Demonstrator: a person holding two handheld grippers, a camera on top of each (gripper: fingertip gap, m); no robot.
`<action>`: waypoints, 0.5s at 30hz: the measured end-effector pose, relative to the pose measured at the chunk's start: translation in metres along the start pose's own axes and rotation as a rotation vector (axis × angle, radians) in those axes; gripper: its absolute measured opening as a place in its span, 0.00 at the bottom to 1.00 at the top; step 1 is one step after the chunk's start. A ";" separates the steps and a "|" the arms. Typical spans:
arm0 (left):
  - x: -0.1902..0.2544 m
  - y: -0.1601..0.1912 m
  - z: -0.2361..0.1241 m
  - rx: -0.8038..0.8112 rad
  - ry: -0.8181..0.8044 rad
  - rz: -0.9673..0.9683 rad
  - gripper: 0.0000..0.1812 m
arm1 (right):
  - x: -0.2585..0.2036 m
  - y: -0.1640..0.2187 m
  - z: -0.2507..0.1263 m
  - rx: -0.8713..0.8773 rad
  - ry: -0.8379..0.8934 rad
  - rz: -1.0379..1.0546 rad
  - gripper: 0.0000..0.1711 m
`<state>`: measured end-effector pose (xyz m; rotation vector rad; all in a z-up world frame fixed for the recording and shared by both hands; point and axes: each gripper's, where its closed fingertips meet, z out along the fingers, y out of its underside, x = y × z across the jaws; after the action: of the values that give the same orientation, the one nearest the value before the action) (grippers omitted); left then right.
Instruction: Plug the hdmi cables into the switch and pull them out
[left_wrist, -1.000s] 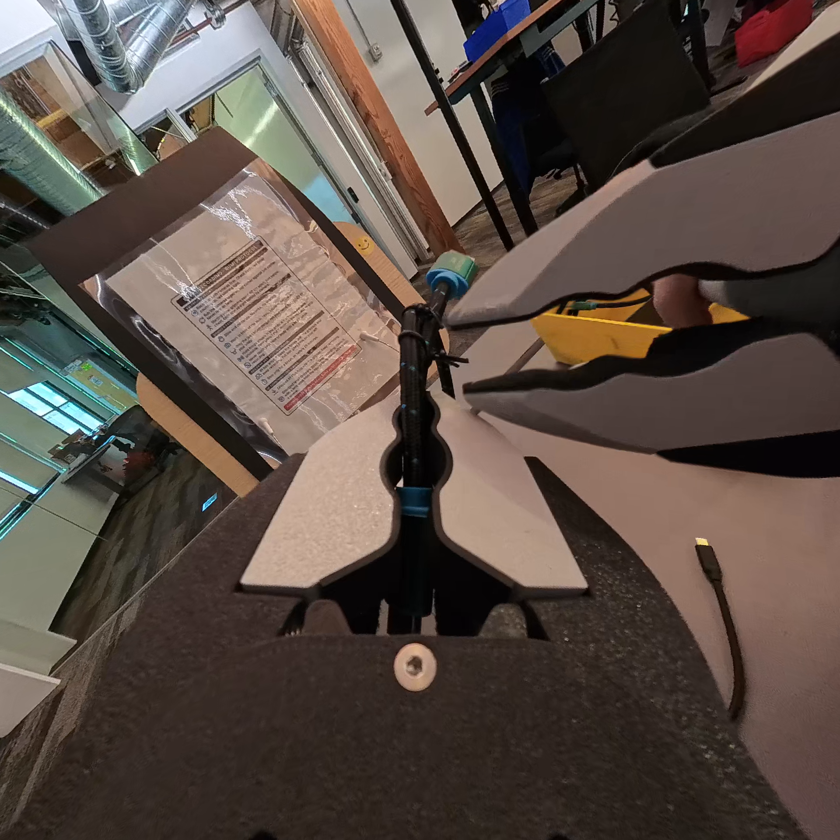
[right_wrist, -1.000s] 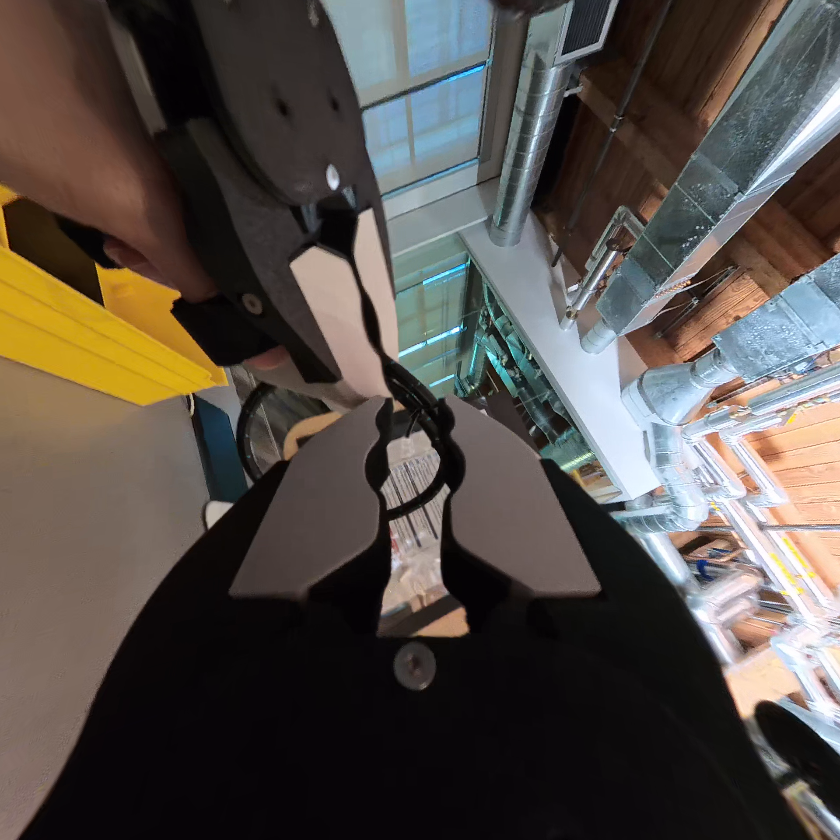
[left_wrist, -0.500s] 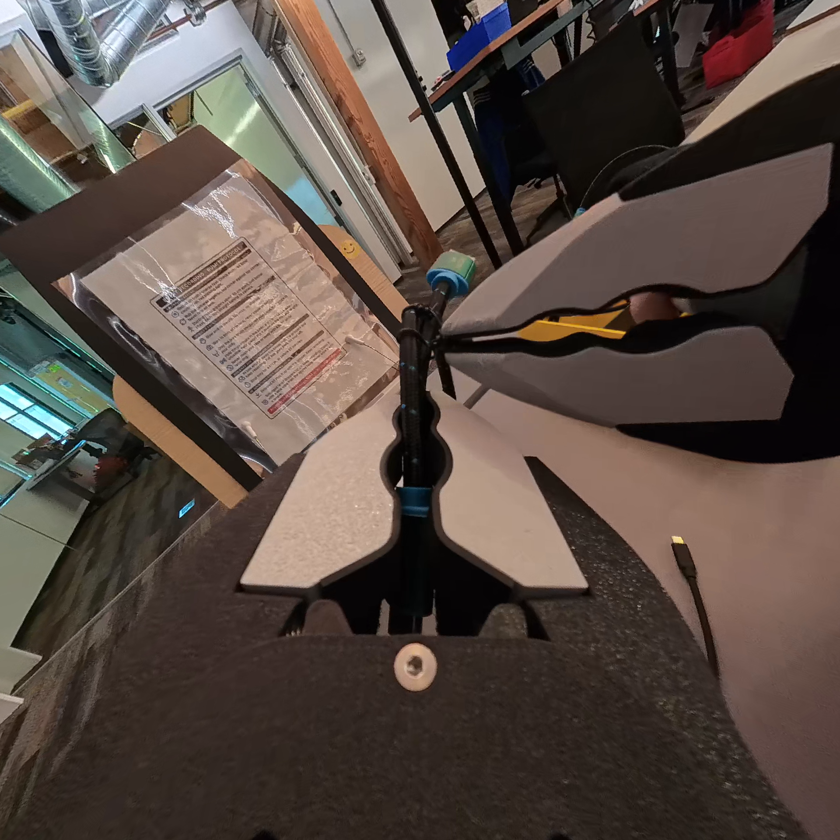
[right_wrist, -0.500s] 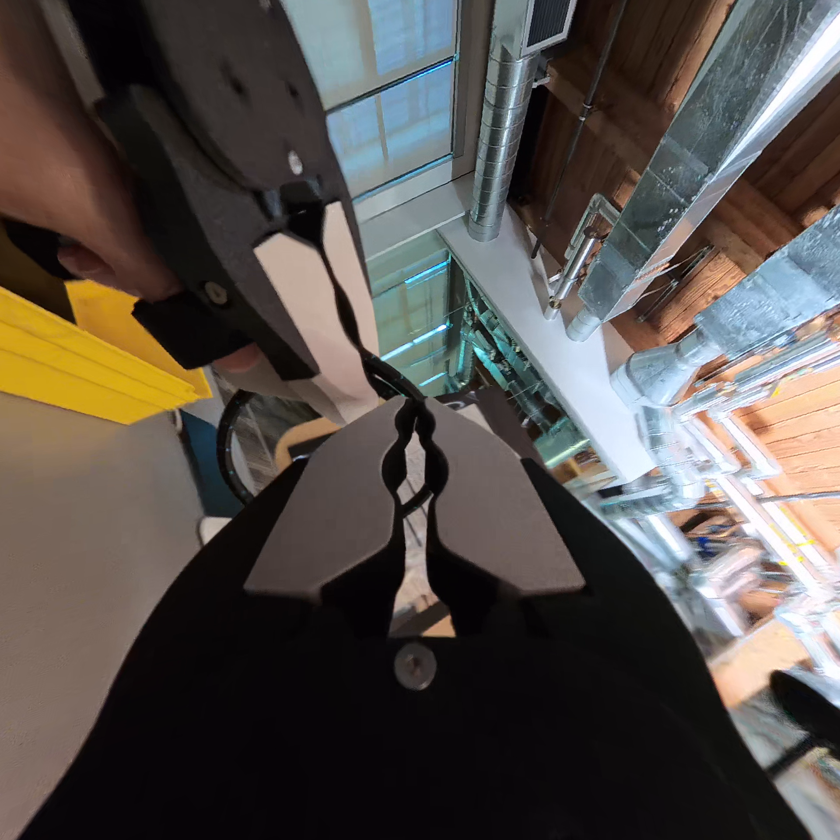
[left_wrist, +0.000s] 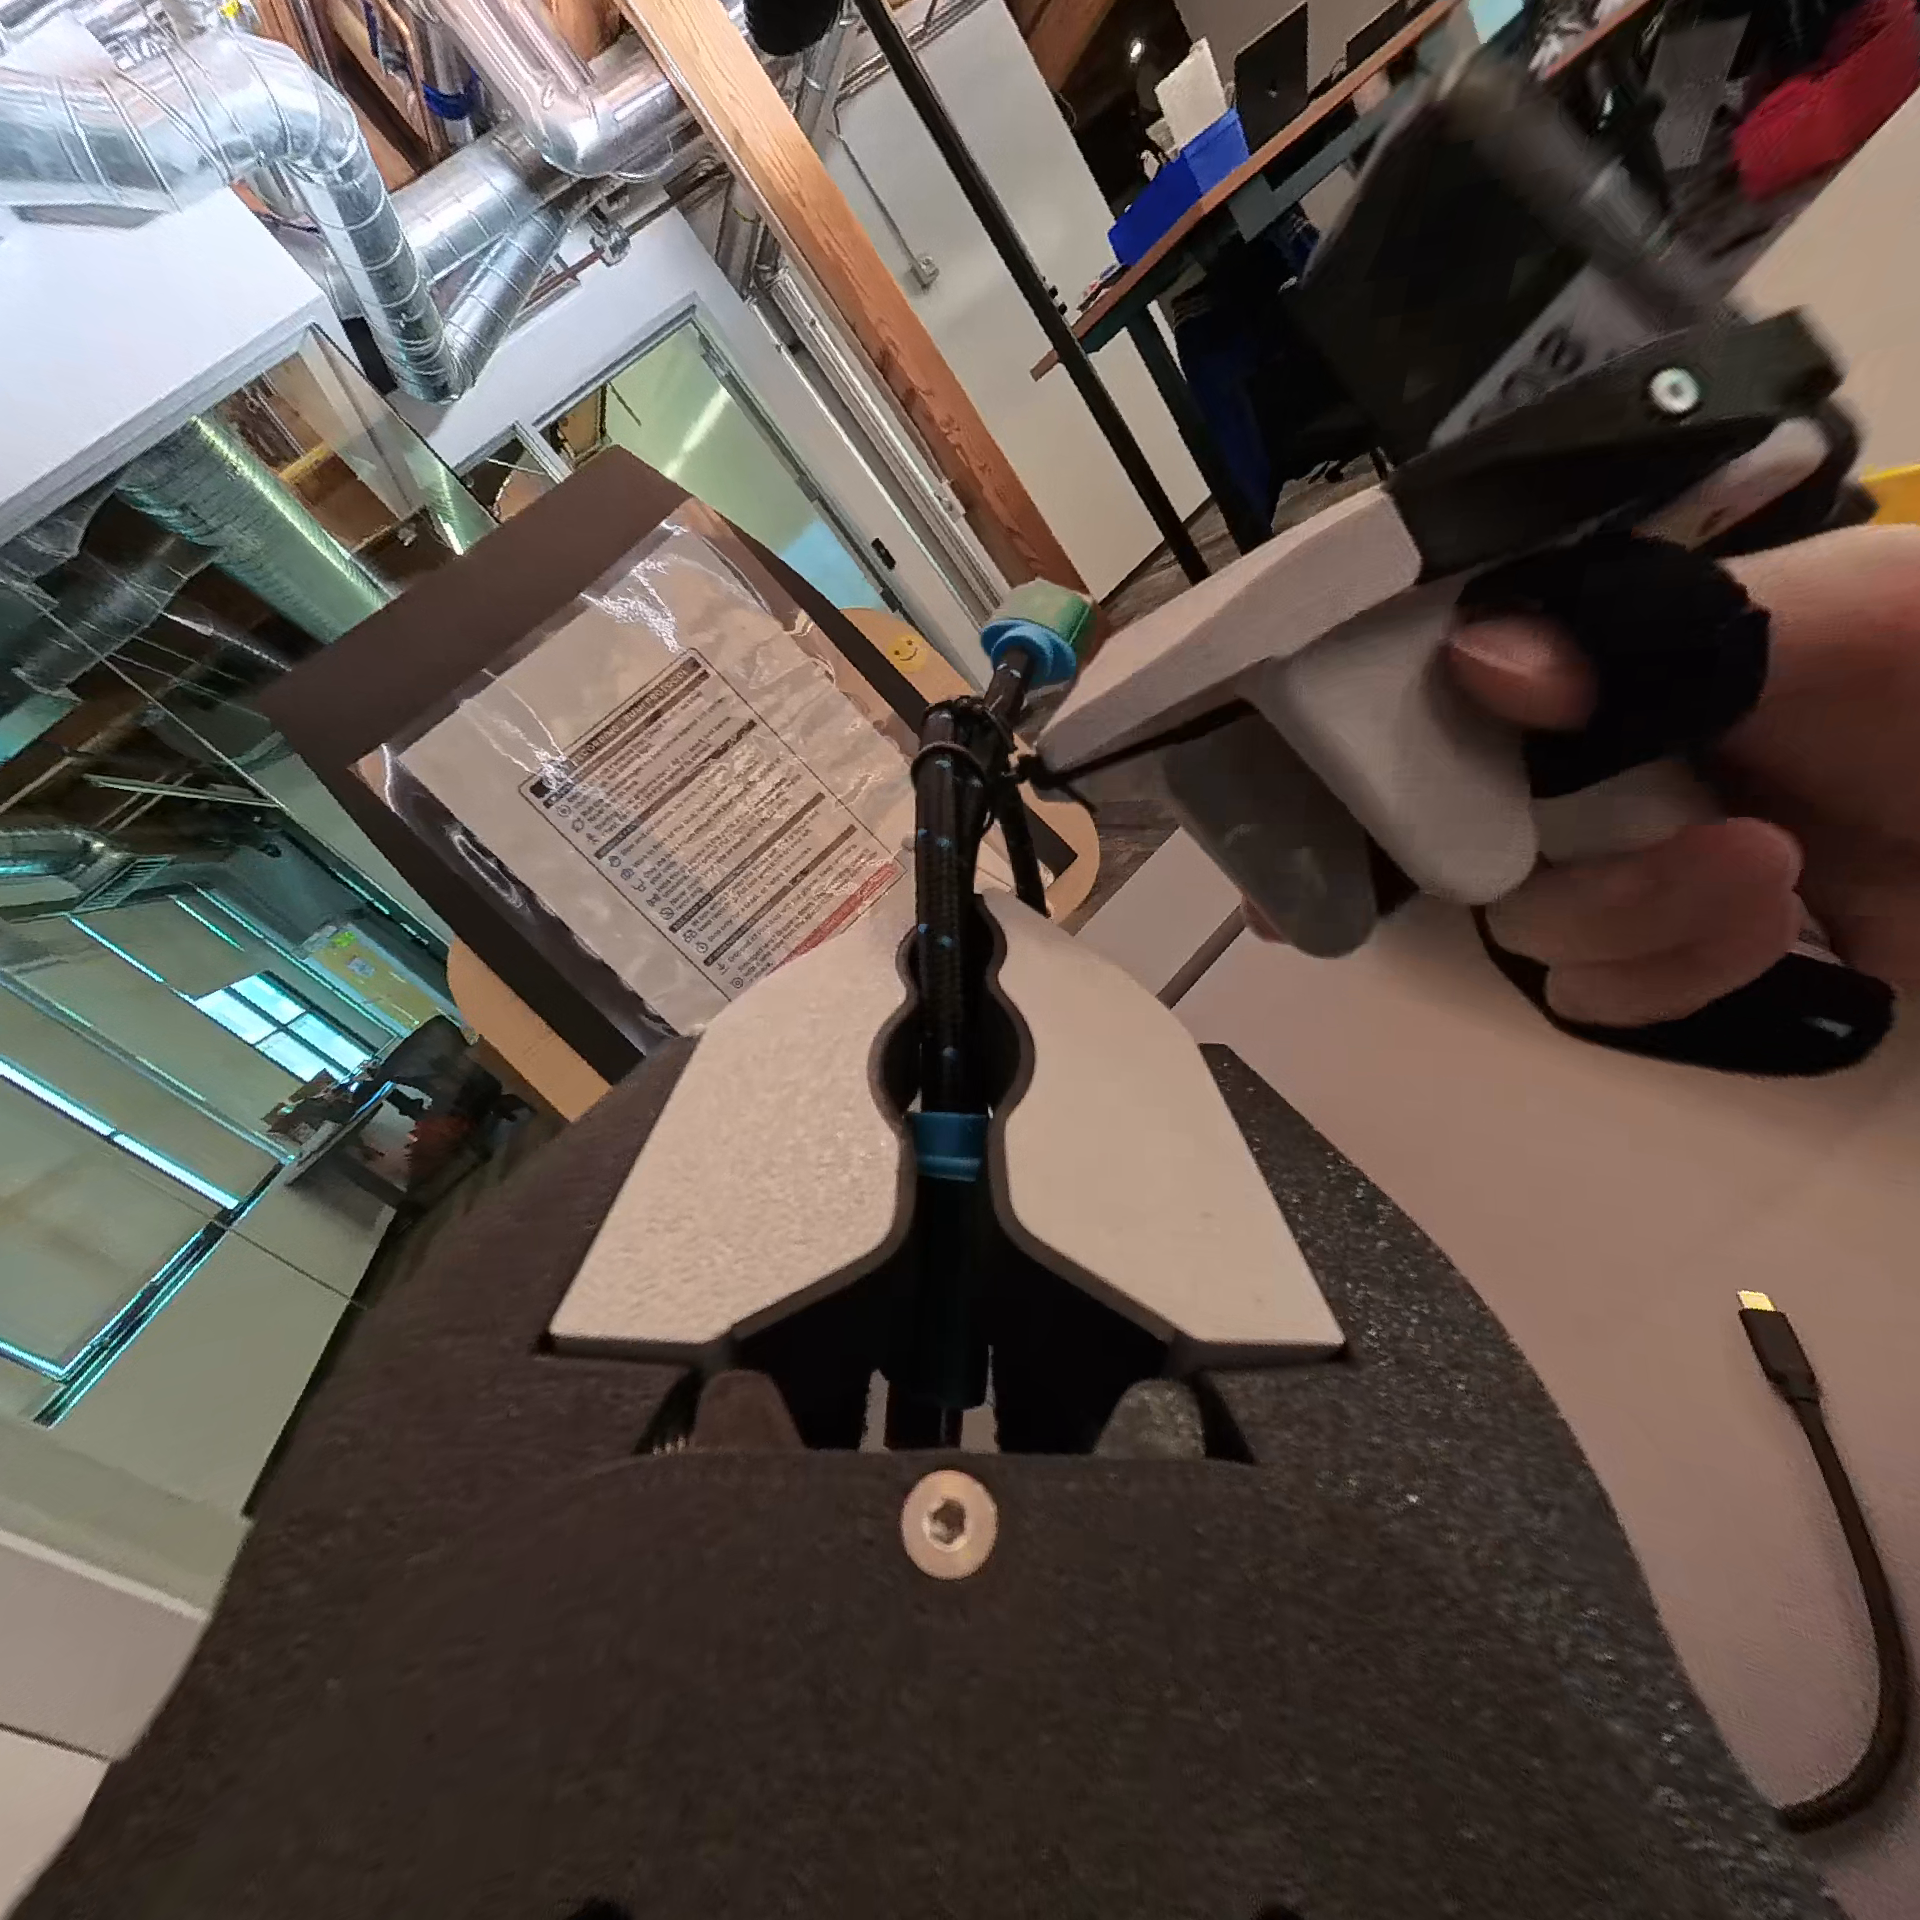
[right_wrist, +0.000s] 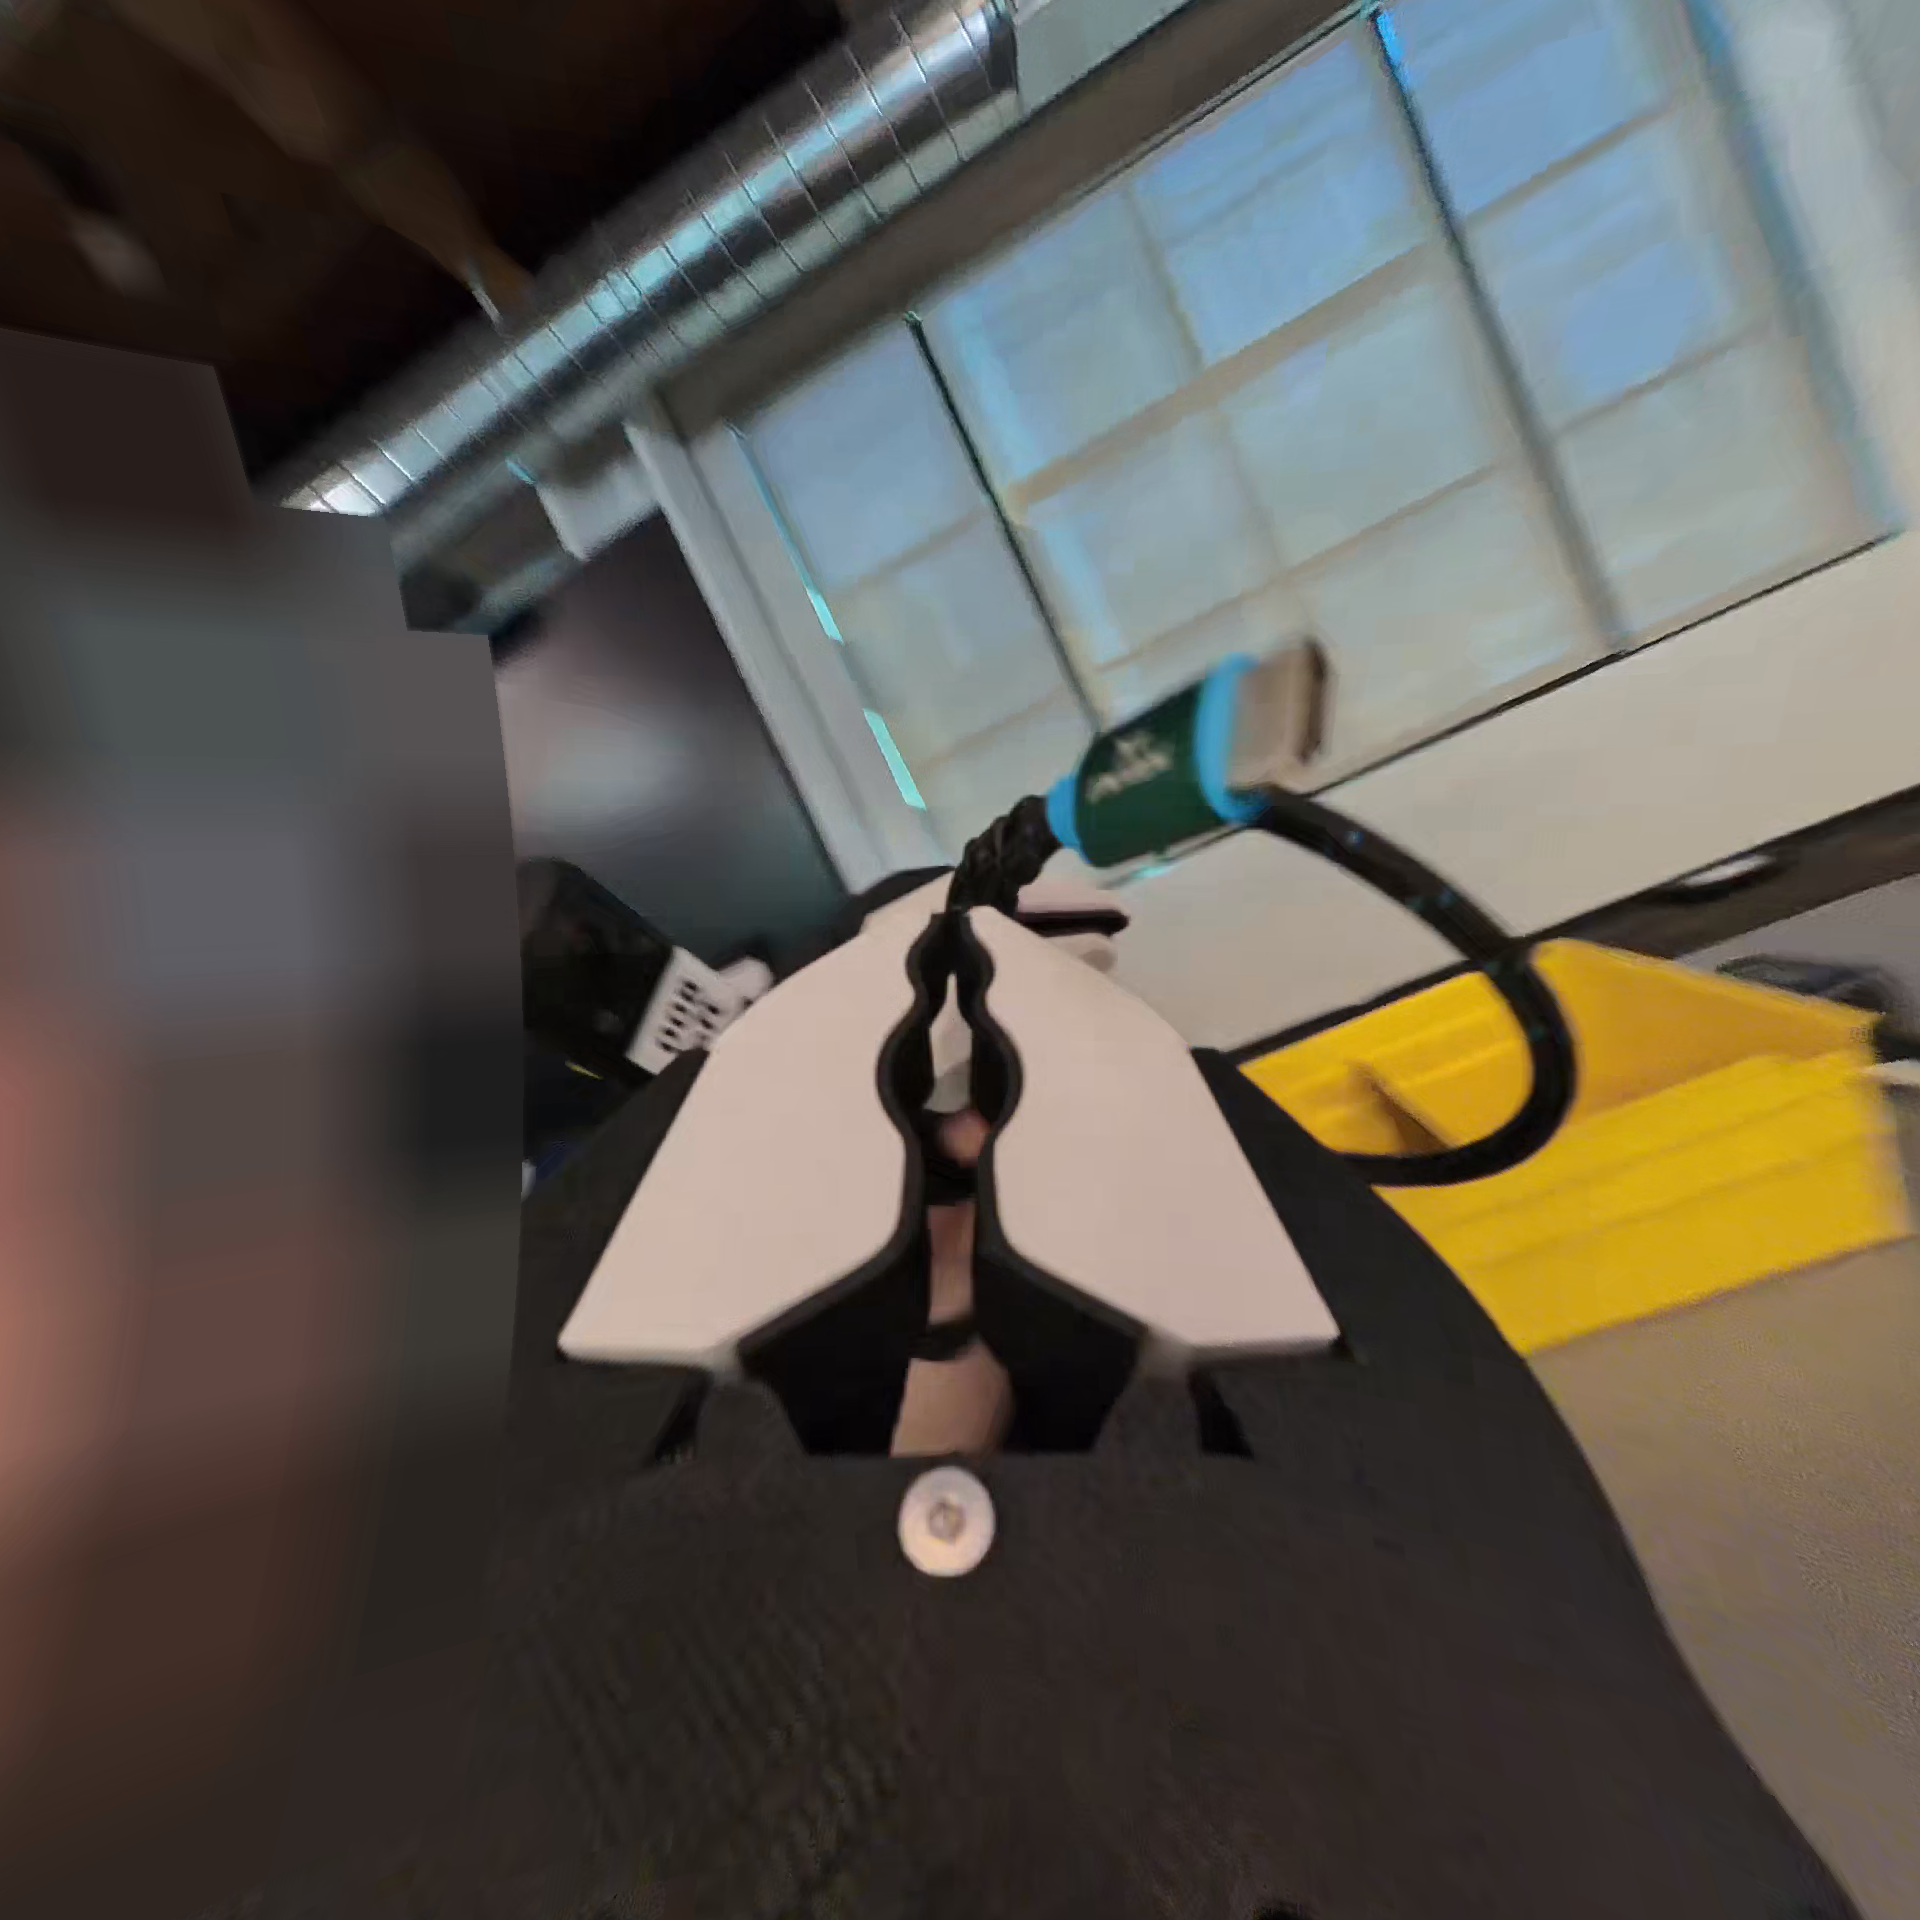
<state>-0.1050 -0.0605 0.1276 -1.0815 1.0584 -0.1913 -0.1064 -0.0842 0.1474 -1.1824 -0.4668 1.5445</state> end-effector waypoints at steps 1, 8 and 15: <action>-0.001 -0.001 0.000 0.010 -0.005 0.004 0.03 | -0.001 0.000 0.001 0.024 -0.053 0.111 0.01; -0.005 -0.010 -0.004 0.085 -0.088 0.147 0.02 | -0.010 0.005 0.005 0.111 -0.398 0.771 0.02; -0.005 -0.011 -0.005 0.109 -0.036 0.107 0.03 | -0.010 0.004 0.005 0.147 -0.472 0.865 0.02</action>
<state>-0.1077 -0.0667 0.1388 -0.9245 1.0585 -0.1419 -0.1133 -0.0935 0.1507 -0.9335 -0.1193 2.5818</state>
